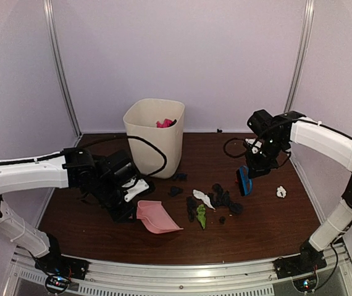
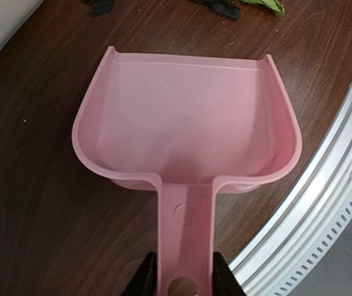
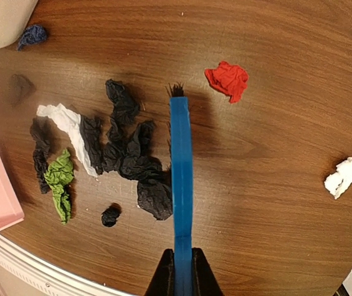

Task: Sweep away the paper scraps from the table

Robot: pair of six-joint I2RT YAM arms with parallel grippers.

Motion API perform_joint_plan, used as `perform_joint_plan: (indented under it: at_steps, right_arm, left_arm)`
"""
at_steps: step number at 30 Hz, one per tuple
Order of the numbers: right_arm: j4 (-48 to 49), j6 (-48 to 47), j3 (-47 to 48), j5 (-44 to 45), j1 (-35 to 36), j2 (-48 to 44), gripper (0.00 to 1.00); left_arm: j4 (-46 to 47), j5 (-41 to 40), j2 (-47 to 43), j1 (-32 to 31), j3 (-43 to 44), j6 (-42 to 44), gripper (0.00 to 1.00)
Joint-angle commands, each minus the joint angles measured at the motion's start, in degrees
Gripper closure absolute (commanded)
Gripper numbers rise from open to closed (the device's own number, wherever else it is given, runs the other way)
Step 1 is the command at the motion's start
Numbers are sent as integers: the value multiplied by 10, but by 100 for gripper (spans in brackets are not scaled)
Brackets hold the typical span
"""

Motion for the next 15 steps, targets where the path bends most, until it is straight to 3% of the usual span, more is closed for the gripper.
perform_joint_plan:
  at_steps: [1,15]
  right_arm:
    - [7,-12,-16,-25,-4,21,100]
    - [-1,-29,52,-8,-1,136,100]
  left_arm:
    - [57,6,31,-4,15,37,100]
    - [101,-6,120,-3,41,73,100]
